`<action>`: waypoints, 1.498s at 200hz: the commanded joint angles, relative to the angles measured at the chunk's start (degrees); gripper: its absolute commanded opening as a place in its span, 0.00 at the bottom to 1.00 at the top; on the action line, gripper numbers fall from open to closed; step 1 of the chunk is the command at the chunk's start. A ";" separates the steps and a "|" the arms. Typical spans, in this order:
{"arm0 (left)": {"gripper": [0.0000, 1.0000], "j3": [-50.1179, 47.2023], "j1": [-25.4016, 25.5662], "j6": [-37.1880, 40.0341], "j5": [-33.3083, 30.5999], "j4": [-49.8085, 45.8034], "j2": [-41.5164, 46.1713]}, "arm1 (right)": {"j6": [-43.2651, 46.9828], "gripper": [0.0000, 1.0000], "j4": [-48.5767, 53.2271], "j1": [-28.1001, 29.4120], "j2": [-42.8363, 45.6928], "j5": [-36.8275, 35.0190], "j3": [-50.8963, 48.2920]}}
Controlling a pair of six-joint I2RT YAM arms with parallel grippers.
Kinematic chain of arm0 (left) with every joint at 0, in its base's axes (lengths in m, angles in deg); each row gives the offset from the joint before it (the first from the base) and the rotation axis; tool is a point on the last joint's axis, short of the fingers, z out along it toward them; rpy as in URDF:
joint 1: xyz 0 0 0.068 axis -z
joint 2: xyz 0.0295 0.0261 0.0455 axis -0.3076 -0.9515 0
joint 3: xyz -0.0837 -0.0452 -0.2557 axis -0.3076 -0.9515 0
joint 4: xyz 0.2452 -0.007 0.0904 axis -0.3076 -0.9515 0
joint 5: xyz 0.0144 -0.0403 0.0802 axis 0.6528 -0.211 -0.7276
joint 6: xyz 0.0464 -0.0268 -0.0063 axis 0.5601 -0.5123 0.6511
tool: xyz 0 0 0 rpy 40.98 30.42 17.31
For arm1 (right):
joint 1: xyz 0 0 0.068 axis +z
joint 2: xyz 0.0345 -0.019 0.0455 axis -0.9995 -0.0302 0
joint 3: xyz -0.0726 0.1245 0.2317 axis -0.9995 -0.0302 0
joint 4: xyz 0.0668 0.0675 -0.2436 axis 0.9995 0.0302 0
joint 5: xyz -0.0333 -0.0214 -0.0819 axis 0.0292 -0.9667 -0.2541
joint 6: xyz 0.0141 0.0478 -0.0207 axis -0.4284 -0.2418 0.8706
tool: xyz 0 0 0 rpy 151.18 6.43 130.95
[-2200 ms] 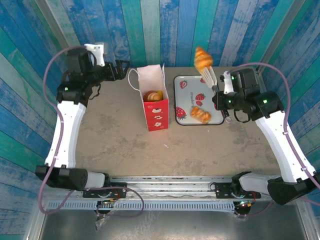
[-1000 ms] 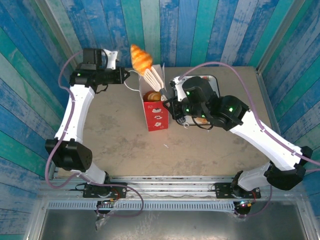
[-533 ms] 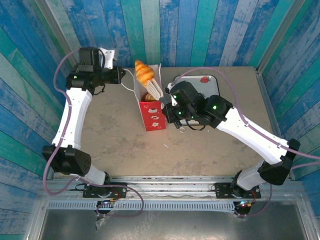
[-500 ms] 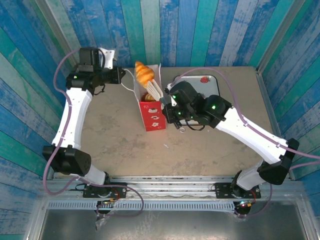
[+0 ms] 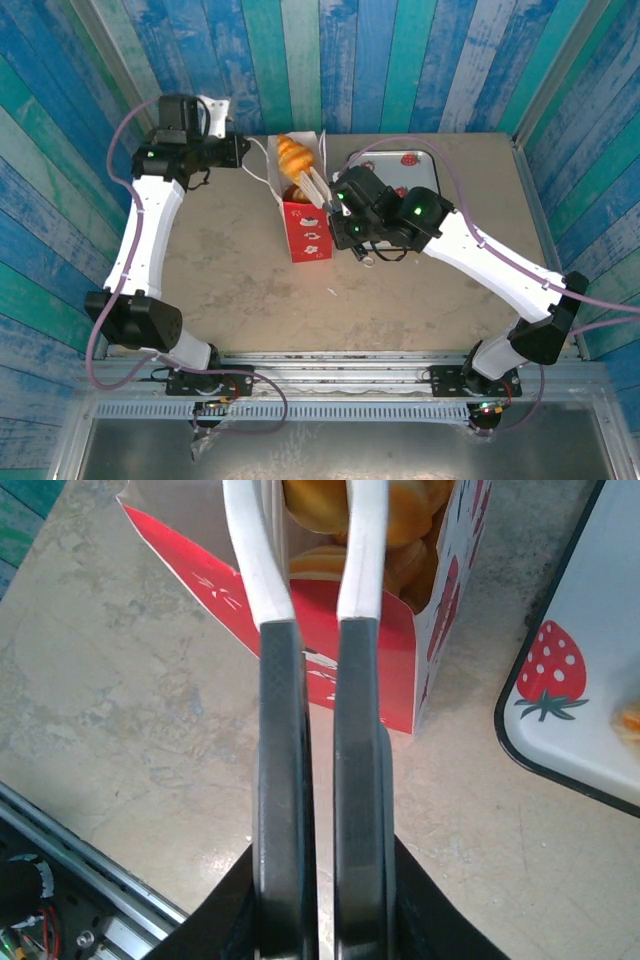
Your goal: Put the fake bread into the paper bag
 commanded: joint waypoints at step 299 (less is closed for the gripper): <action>0.61 -5.24 -0.22 -1.41 -5.60 8.24 10.35 | 5.54 0.47 -6.28 -2.82 12.13 -0.21 11.44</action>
